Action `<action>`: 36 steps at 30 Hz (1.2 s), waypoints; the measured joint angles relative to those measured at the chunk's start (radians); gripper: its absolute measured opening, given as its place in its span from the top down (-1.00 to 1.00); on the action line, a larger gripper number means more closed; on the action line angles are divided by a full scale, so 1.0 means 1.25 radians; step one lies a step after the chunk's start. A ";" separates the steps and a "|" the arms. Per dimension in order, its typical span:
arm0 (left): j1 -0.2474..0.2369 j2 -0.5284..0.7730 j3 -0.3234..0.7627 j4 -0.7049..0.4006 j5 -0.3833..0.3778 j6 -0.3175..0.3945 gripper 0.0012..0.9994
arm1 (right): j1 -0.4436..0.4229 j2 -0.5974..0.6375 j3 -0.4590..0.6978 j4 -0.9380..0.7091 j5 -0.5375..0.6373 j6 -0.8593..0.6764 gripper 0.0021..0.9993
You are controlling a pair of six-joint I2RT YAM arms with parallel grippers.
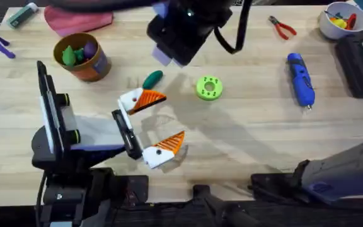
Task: Pick up the gripper from the table and insert it into the empty holder that is missing its gripper. Then pick up a screw, insert it into the mounting hole, and use the screwdriver to tighten it. Finally, clean up the table by picking up the vegetable and placing it into the bucket.
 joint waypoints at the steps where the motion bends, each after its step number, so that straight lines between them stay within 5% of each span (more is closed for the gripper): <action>1: 0.000 0.000 0.000 0.000 0.000 0.000 -0.97 | 0.010 0.000 0.013 -0.008 -0.001 -0.010 0.99; 15: 0.000 0.000 0.000 0.000 0.000 0.000 -0.98 | 0.045 0.053 0.194 -0.175 -0.008 -0.090 0.99; 28: 0.000 0.000 0.000 0.000 0.000 0.000 -0.97 | 0.150 0.125 0.204 -0.169 -0.008 -0.247 0.99; 36: 0.000 0.000 0.000 0.000 0.000 0.000 -0.97 | 0.158 0.142 0.204 -0.148 -0.009 -0.294 0.99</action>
